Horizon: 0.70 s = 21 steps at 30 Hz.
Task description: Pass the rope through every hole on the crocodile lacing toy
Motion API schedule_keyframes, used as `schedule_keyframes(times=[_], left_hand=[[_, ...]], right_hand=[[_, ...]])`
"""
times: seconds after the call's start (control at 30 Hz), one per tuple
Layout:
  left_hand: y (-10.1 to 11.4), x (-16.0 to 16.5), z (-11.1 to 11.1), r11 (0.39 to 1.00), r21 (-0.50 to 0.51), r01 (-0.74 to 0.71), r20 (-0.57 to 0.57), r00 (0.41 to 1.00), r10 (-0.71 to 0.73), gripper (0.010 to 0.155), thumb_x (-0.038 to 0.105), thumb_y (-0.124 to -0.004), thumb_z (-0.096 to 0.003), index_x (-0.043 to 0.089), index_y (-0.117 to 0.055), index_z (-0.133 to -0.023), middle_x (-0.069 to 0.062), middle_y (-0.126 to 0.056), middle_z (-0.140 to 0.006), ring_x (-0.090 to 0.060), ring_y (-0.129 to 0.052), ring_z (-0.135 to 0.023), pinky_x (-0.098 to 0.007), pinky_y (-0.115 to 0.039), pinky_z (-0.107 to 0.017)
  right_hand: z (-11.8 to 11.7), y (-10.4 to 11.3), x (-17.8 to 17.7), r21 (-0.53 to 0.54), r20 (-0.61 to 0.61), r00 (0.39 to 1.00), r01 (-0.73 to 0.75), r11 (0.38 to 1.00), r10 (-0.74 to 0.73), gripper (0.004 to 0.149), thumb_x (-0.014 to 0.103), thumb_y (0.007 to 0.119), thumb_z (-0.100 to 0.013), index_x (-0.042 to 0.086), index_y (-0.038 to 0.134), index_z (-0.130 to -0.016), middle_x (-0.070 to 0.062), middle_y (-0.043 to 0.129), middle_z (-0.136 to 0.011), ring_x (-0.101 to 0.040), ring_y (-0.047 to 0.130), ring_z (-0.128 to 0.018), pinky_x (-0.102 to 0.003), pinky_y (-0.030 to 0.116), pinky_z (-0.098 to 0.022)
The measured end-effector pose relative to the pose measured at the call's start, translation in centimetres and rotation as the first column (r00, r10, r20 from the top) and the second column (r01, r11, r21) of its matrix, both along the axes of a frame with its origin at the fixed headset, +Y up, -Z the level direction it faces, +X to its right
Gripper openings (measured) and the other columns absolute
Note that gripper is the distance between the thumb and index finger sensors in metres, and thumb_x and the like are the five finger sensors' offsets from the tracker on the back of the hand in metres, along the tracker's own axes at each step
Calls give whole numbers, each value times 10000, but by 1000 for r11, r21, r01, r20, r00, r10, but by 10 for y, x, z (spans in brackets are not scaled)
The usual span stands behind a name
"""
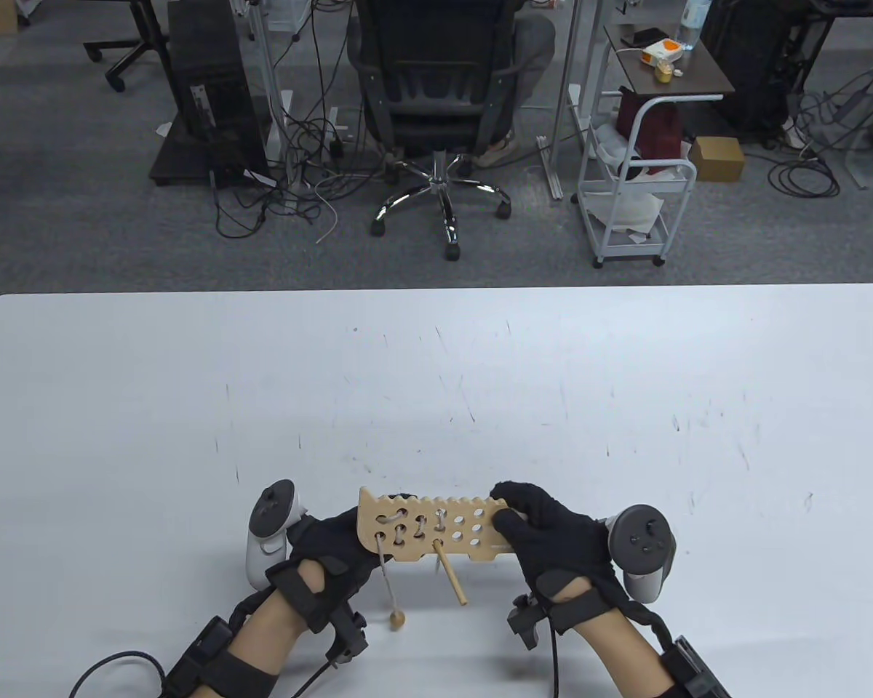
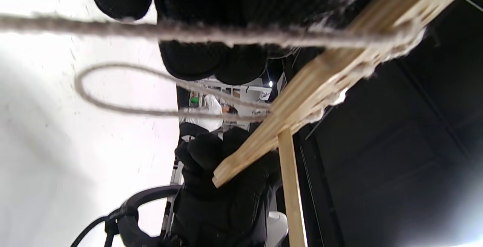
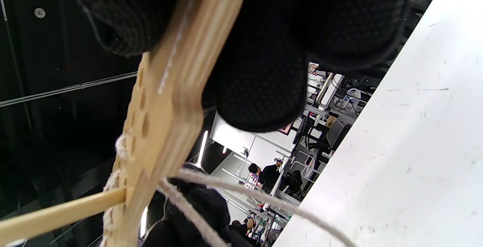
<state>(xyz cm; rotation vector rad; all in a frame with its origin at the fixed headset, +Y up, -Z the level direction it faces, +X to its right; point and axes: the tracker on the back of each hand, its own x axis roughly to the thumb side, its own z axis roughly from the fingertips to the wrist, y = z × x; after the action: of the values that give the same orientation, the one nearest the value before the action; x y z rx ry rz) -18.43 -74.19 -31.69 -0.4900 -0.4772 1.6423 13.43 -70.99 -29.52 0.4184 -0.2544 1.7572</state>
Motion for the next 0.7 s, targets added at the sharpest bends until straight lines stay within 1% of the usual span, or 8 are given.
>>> schedule_keyframes(times=[0.17,0.33,0.4,0.43,0.5,0.57,0.7], left_hand=[[3,-13,-2,1000,5,8,-107,994,-8,552,325,-818,-457,340,-717,-999,11,-854,-955,-257,-851,-857,-523,-625,-722],[10,-27,-2,999,50,-5,-222,975,16,588,377,-777,-478,350,-620,-1044,-6,-715,-1040,-284,-715,-944,-519,-556,-751],[13,-34,-1,997,69,17,-292,957,3,623,424,-763,-488,361,-549,-1069,-14,-658,-1065,-295,-653,-972,-523,-516,-762],[14,-36,-1,996,85,25,-305,952,2,636,451,-765,-491,374,-531,-1077,-24,-631,-1077,-304,-627,-981,-527,-499,-765],[20,-41,0,988,134,74,-343,939,-24,640,484,-774,-491,408,-530,-1077,-32,-584,-1095,-313,-580,-996,-526,-475,-772],[27,-43,2,970,188,153,-381,922,-72,639,501,-789,-485,440,-542,-1071,-43,-534,-1113,-323,-532,-1011,-530,-448,-777],[40,-39,9,903,292,315,-438,884,-166,621,516,-816,-466,479,-599,-1047,-54,-491,-1134,-341,-491,-1024,-539,-424,-780]], right_hand=[[-1,0,4,-7,29,1000,-2,1000,2,466,392,815,-444,142,789,-836,-19,1009,-602,-235,1071,-425,-442,848,-366],[-4,-2,10,-25,70,998,-4,1000,6,465,390,822,-444,140,791,-835,-25,1010,-603,-240,1071,-424,-446,847,-363],[-5,-3,13,-30,97,995,4,1000,-1,464,389,825,-446,136,793,-833,-25,1012,-599,-241,1072,-420,-445,848,-362],[-5,-3,14,-30,103,995,6,1000,-2,463,389,827,-447,135,793,-832,-28,1012,-598,-239,1074,-416,-447,849,-356],[-6,-3,16,-37,120,993,2,999,3,465,390,831,-448,129,795,-831,-29,1015,-595,-241,1076,-412,-448,850,-355],[-7,-4,17,-47,138,990,-3,999,9,463,390,835,-448,128,798,-828,-32,1017,-593,-240,1078,-408,-447,852,-350],[-6,-5,18,-62,166,986,-18,998,28,463,391,843,-449,122,805,-823,-34,1027,-584,-236,1087,-400,-446,858,-340]])
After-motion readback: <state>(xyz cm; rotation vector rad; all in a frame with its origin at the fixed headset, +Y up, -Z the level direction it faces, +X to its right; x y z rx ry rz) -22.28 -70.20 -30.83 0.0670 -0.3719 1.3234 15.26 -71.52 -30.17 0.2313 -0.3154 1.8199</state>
